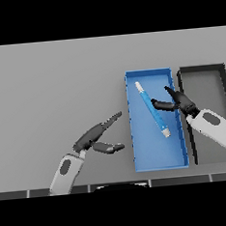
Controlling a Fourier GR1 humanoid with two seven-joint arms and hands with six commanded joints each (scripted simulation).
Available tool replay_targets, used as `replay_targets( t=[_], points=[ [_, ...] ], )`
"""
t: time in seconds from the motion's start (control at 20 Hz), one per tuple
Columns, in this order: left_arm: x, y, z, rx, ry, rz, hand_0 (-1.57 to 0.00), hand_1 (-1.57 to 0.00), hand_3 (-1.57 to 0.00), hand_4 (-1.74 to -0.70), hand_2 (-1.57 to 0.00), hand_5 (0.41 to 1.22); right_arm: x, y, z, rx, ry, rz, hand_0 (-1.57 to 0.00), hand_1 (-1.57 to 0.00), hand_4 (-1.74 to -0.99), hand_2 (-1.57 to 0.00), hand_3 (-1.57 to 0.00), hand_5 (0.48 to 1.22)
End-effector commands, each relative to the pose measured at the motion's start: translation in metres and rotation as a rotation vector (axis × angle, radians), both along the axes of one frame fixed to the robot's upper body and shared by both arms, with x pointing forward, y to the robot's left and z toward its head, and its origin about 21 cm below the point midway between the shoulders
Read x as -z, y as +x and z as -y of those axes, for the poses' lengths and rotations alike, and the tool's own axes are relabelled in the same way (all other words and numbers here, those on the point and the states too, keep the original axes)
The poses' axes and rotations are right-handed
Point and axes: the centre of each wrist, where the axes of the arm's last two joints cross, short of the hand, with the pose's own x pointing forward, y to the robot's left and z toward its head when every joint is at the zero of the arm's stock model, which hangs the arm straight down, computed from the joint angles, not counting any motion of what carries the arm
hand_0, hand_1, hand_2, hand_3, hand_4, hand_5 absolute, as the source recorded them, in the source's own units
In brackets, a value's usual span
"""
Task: Pick up the blue pipe and place it into the blue bin.
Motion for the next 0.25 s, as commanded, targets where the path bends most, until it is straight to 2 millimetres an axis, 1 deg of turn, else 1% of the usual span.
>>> replay_targets(
  t=[0.0,0.1,0.2],
  points=[
    [-0.0015,-0.0017,0.0000,0.003,-0.012,0.006,0.00,0.00,0.00,-0.88,0.00,0.431,0.0013,-0.0024,-0.0010,0.000,-0.004,-0.008,-0.01,-0.01,-1.022,-0.01,0.00,0.661],
    [-0.0047,-0.0007,-0.0025,0.006,-0.021,0.020,0.00,0.00,0.00,-0.88,0.00,0.431,0.0010,0.0010,-0.0015,-0.003,-0.022,-0.011,-0.01,-0.01,-1.022,-0.01,0.00,0.655],
    [-0.0016,-0.0016,-0.0083,0.002,-0.011,0.010,0.00,0.00,0.00,-0.88,0.00,0.431,-0.0018,0.0010,-0.0055,-0.005,-0.007,-0.008,-0.01,-0.01,-1.022,-0.01,0.00,0.643]
  ],
)
